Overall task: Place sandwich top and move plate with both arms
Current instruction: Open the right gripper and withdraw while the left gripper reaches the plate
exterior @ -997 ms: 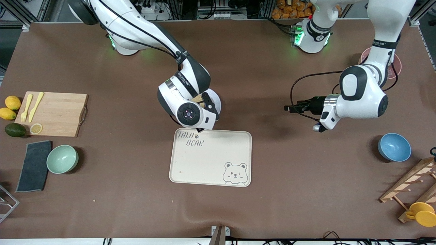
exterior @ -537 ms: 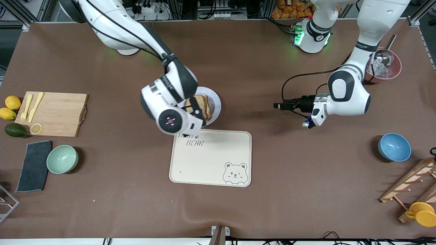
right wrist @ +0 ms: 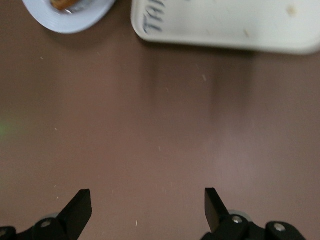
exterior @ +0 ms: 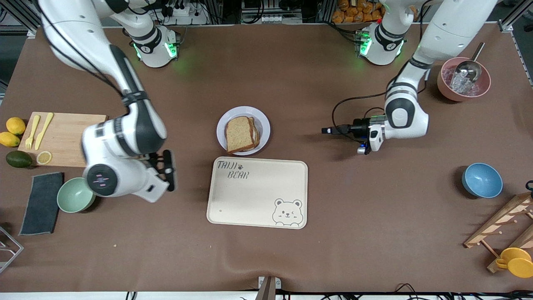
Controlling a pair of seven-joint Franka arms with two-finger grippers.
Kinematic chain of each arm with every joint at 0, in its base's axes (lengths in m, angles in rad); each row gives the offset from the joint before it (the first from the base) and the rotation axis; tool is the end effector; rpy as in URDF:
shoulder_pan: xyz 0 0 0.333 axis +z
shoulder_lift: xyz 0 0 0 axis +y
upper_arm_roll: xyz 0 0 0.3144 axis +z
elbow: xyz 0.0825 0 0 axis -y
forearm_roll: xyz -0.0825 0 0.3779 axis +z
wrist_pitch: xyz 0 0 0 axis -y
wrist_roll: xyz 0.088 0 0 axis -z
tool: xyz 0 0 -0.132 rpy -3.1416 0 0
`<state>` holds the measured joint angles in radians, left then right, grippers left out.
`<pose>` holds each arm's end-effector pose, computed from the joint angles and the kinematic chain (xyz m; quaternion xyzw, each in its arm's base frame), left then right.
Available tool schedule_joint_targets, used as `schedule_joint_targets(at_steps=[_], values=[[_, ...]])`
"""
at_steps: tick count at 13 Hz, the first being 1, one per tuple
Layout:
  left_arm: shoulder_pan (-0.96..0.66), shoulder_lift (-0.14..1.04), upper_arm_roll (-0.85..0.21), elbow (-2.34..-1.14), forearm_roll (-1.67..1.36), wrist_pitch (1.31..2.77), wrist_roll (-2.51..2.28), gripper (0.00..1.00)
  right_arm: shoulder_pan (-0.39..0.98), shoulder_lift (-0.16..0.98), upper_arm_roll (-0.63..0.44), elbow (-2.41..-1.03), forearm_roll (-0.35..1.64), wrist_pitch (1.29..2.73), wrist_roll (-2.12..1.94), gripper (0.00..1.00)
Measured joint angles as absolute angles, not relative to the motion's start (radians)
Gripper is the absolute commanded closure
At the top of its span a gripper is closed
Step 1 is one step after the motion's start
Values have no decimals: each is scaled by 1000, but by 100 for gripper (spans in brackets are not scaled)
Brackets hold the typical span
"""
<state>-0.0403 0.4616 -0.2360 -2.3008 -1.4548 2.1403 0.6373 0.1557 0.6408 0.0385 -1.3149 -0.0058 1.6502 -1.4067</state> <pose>0.4434 -0.2017 0.1326 0.8363 0.1530 -0.1578 0.5022 0.6678 0.1257 0.3182 -0.6892 -0.7084 0.1196 0.0941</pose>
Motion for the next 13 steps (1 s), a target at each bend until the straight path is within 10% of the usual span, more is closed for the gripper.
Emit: schedule_joint_targets(at_steps=[13], values=[[-120, 627, -326, -2171, -1700, 2135, 1026, 0, -17, 281, 1, -1644, -7, 1920, -714, 0]])
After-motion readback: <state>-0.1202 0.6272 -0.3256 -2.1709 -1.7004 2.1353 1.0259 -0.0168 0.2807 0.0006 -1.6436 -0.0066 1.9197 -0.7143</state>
